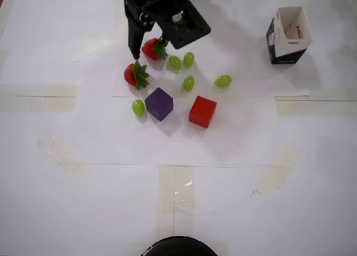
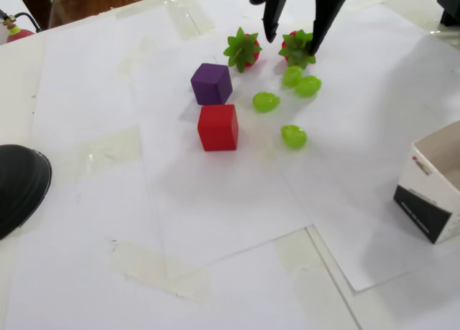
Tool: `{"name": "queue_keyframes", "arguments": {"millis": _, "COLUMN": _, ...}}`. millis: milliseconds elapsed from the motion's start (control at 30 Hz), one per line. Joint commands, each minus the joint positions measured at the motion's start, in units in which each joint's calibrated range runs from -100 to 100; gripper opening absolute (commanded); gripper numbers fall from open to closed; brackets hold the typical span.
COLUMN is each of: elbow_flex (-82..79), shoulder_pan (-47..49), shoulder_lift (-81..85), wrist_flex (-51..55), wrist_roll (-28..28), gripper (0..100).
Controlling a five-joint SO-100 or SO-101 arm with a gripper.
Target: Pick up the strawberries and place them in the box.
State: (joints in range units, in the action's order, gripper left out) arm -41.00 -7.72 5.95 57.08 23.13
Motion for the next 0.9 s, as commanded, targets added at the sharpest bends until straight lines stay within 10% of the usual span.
{"name": "queue_keyframes", "arguments": {"millis": 0, "elbow_flex": -0.19, "shoulder_pan": -0.01, "shoulder_lift": 0.07, "wrist_flex": -0.46, "wrist_roll": 0.68, "gripper": 24}}
{"name": "queue_keyframes", "arguments": {"millis": 867, "elbow_flex": -0.19, "shoulder_pan": -0.01, "shoulder_lift": 0.15, "wrist_flex": 0.2, "wrist_roll": 1.71, "gripper": 10}}
